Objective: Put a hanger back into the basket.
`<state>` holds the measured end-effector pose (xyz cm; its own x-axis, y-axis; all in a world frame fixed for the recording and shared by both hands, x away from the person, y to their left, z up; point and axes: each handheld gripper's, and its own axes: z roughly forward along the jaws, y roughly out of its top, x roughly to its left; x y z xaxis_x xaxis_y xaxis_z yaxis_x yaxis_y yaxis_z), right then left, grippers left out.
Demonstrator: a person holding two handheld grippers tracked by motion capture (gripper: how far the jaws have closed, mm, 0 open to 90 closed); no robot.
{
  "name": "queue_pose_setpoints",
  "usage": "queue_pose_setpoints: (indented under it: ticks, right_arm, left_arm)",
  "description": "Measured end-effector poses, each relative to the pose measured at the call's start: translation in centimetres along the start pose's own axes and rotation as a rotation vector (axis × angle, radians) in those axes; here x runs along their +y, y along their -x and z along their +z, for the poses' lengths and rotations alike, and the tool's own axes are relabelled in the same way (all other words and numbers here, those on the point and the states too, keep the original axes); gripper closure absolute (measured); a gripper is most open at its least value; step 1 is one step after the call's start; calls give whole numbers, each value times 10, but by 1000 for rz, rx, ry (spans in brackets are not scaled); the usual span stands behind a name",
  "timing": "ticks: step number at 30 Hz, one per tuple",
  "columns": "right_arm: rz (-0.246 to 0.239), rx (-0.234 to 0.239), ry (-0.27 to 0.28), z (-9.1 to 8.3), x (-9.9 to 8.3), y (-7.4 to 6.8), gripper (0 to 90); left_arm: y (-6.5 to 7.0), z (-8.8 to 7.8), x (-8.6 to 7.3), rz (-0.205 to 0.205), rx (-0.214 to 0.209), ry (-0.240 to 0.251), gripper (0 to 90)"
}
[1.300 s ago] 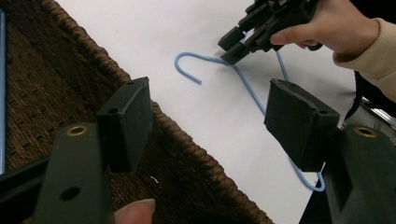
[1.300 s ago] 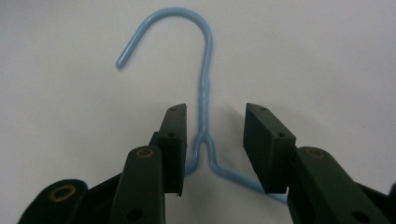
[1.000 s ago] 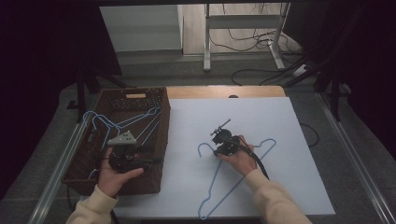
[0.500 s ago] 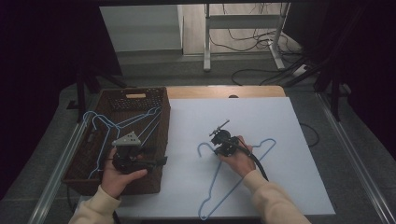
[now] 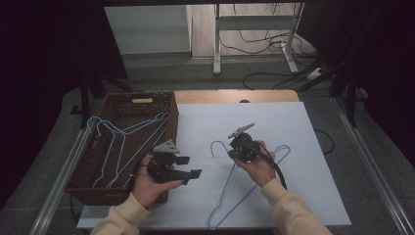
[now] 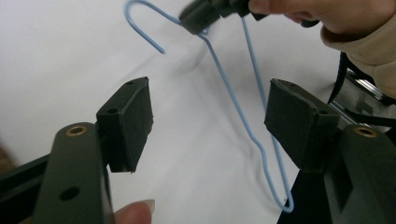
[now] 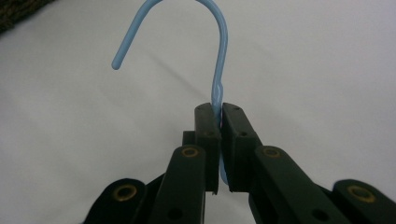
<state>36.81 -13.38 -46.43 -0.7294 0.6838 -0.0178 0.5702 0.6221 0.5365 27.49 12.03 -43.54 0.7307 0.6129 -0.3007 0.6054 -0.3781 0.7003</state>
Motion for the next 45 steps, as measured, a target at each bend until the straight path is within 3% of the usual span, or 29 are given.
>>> queue_pose_setpoints:
  ticks: [3,7,12,17,25,36,43,45]
  right_arm:
    - [6,3,15,-5,-2,1,860]
    - [6,4,35,-10,-3,1,860]
    - [9,4,46,-14,-4,0,860]
    - [8,6,58,-16,-5,0,860]
    - [19,15,71,-19,-6,1,859]
    - [33,19,86,-22,-6,1,859]
    - [40,26,91,-23,-6,2,858]
    - [39,27,97,-24,-7,2,858]
  left_arm:
    - [7,16,6,-5,10,-32,327]
    - [13,28,13,-42,-38,-39,327]
    - [20,50,15,-37,-42,-80,327]
    - [26,73,13,-13,-5,-113,332]
    - [27,102,8,-44,-10,-116,381]
    - [26,124,2,-66,-58,-162,589]
    - [24,128,-2,-85,-84,-182,796]
    - [22,127,-1,-94,-92,-182,813]
